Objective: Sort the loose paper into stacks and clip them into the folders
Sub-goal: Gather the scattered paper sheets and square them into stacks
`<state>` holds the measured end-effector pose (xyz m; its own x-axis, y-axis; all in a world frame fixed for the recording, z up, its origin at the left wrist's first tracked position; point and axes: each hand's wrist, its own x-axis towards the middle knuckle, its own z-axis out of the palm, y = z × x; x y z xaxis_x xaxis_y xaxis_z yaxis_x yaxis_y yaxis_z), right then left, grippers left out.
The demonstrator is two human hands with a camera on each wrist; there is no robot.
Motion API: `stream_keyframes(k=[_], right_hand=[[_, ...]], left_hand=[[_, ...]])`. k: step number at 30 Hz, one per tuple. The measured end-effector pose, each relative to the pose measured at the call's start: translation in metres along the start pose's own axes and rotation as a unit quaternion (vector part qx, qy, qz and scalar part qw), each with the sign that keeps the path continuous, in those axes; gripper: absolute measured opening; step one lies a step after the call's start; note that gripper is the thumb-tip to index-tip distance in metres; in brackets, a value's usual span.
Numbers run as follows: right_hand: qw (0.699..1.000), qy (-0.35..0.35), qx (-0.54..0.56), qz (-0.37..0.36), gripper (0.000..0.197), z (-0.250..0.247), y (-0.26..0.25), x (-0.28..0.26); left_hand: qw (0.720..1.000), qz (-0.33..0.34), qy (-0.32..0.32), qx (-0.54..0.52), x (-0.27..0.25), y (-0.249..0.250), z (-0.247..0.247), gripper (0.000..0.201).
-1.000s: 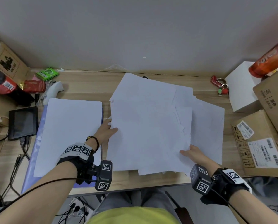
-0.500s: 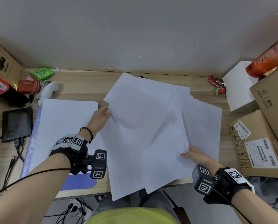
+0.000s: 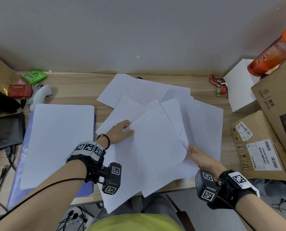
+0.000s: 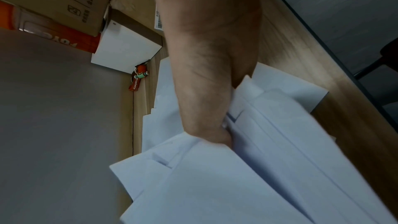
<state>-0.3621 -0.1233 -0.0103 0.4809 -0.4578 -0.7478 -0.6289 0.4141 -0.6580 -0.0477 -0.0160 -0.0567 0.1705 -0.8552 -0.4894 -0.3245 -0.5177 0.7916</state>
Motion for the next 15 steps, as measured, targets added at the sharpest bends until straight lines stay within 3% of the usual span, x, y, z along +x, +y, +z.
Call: stream_keyframes(k=[2, 5, 7, 9, 12, 15], right_hand=[[1.000, 0.017, 0.009, 0.003, 0.038, -0.003, 0.006, 0.003], [0.997, 0.056, 0.051, 0.026, 0.031, -0.002, 0.009, 0.003], [0.991, 0.087, 0.092, 0.034, 0.024, 0.000, 0.007, 0.002], [0.984, 0.129, 0.114, 0.038, 0.033, 0.003, 0.001, -0.002], [0.980, 0.160, 0.104, 0.061, 0.039, 0.005, 0.001, 0.000], [0.979, 0.160, 0.097, 0.084, 0.038, -0.003, 0.018, 0.013]], left_hand=[[0.999, -0.011, -0.034, -0.005, 0.000, 0.002, 0.005, 0.028], [0.999, -0.014, -0.034, -0.005, 0.000, -0.001, 0.005, 0.027], [0.998, -0.046, 0.019, -0.023, 0.001, -0.009, -0.002, 0.040], [0.988, -0.102, 0.086, -0.079, -0.002, -0.019, -0.012, 0.056], [0.945, -0.151, 0.202, -0.209, -0.006, -0.037, -0.023, 0.040], [0.906, -0.209, 0.246, -0.275, -0.010, -0.056, -0.027, 0.051]])
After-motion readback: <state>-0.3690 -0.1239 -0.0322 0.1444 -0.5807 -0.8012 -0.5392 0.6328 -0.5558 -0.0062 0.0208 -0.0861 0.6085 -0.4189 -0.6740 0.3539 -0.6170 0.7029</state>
